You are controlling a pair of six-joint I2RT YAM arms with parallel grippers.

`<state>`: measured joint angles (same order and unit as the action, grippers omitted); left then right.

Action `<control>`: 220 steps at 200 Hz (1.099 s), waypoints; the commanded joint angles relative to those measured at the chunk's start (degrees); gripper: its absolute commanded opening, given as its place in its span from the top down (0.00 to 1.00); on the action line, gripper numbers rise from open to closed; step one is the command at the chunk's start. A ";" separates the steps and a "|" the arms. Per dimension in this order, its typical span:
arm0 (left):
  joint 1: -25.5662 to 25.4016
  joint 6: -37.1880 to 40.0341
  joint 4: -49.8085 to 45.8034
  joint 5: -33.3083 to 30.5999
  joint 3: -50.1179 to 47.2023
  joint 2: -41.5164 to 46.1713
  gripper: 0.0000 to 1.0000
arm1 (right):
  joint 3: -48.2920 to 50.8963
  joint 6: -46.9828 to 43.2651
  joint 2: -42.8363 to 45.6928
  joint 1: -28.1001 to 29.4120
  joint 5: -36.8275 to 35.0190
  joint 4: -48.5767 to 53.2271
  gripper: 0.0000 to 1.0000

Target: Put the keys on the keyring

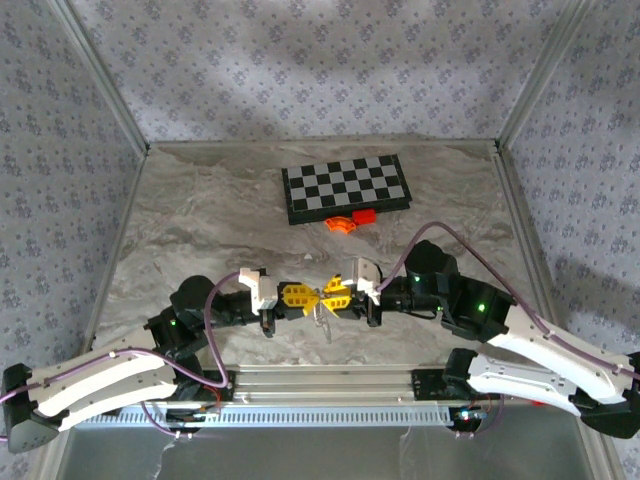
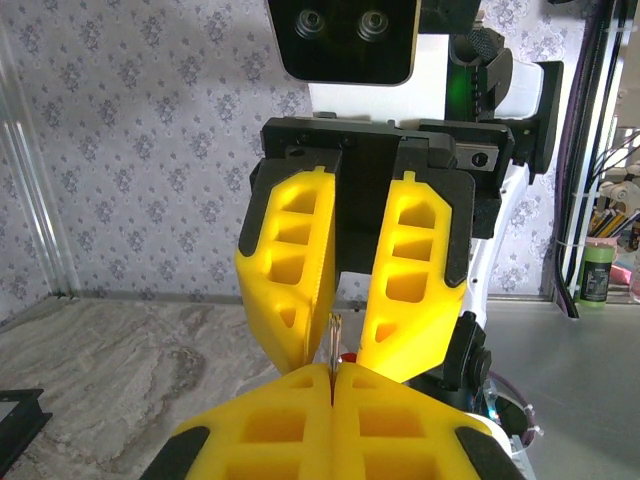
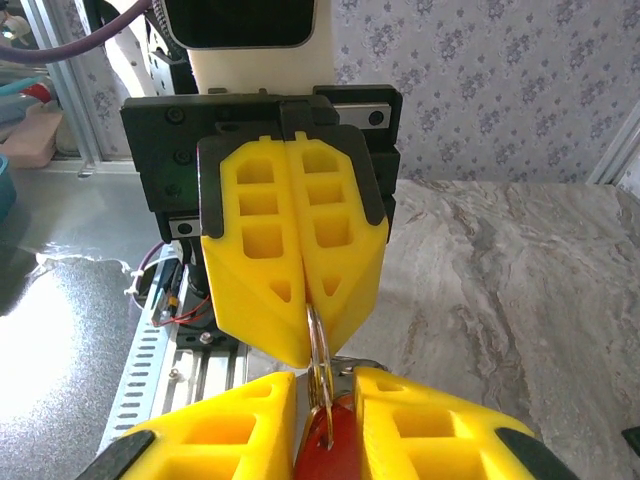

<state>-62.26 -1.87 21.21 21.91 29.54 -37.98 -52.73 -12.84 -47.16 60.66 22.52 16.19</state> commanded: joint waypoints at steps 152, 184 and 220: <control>0.03 9.68 -26.03 -10.70 10.46 2.18 0.71 | -4.30 -2.93 -3.36 0.95 -7.66 9.90 1.00; 0.03 11.07 -30.08 -9.78 13.00 -0.17 0.69 | -6.26 -3.68 -5.38 2.44 -9.93 12.57 1.00; 0.03 10.25 -29.09 -7.11 12.12 -0.96 0.66 | -7.64 -3.90 -7.09 3.05 -12.67 14.16 1.00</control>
<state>-62.26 7.75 -6.57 12.97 40.77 -38.48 -57.43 -15.55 -53.60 63.16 13.06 28.51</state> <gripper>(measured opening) 0.334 0.052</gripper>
